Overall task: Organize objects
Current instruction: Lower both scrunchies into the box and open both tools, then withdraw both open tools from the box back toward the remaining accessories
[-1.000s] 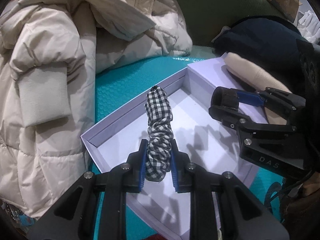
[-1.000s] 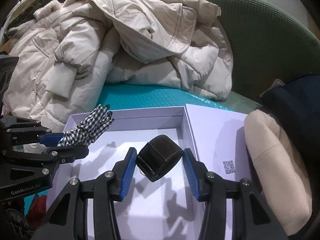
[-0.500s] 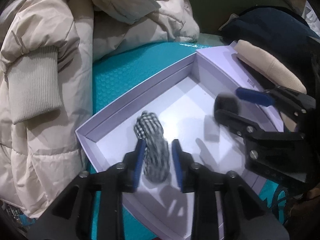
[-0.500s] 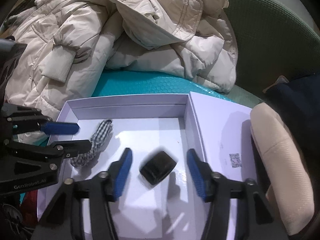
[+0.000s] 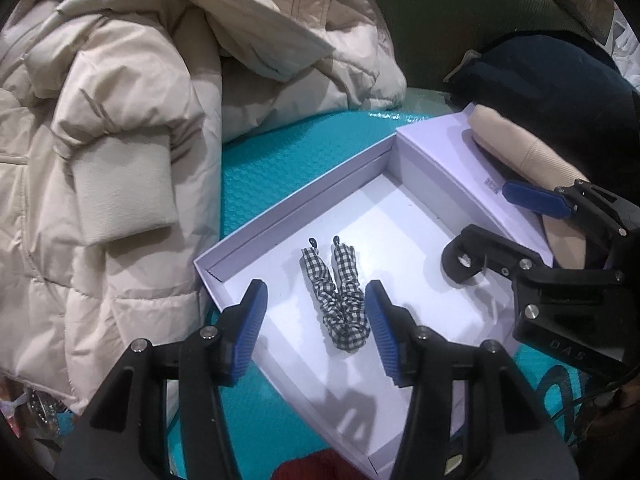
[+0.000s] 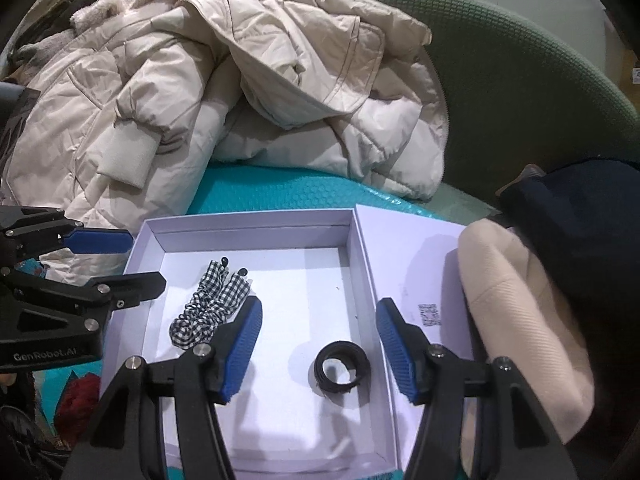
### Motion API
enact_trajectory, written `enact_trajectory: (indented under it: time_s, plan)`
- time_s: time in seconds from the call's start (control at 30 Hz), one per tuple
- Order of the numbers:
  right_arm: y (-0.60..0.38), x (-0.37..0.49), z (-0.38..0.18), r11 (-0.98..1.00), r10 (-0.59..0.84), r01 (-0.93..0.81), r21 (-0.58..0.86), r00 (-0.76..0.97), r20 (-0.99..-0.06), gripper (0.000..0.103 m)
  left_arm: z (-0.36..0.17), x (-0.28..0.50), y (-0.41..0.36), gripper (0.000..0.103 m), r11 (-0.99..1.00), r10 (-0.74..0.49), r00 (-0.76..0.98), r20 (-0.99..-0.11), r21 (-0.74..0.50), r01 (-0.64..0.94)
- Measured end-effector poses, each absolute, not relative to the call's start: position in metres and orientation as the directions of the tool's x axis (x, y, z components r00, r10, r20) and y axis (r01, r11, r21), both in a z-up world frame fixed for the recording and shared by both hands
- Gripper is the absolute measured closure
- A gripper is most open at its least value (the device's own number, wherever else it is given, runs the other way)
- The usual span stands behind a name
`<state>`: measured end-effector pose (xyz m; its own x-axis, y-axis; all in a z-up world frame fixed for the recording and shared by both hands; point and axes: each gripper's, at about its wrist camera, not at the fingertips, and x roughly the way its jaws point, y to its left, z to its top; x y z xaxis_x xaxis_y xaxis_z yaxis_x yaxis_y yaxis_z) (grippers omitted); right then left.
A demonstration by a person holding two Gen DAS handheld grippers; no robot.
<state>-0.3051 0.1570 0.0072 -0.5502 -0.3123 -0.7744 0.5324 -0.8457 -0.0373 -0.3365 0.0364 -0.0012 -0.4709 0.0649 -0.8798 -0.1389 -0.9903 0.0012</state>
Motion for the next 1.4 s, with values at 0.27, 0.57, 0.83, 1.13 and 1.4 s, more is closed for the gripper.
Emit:
enact_trajectory:
  time_s: [0.27, 0.57, 0.83, 1.13, 1.4]
  plan:
    - [0.162, -0.281, 0.037, -0.847, -0.311, 0.528, -0.057, -0.579, -0.754, 0.043, 0.035, -0.312, 0.033, 0.054, -0.991, 0.062, -0.515, -0.855, 0.01, -0.136]
    - [0.167, -0.249, 0.071, -0.852, -0.311, 0.518, -0.072, -0.613, -0.727, 0.043, 0.073, -0.28, 0.028, 0.054, -0.991, 0.063, -0.557, -0.828, 0.015, -0.134]
    - [0.169, -0.217, 0.095, -0.851, -0.32, 0.518, -0.08, -0.633, -0.705, 0.043, 0.104, -0.245, 0.023, 0.054, -0.991, 0.061, -0.594, -0.802, 0.022, -0.132]
    - [0.168, -0.18, 0.109, -0.846, -0.33, 0.526, -0.085, -0.642, -0.692, 0.043, 0.121, -0.203, 0.02, 0.054, -0.991, 0.063, -0.607, -0.792, 0.022, -0.132]
    - [0.169, -0.145, 0.108, -0.847, -0.329, 0.525, -0.087, -0.644, -0.691, 0.043, 0.119, -0.168, 0.018, 0.054, -0.991, 0.073, -0.602, -0.795, 0.01, -0.133]
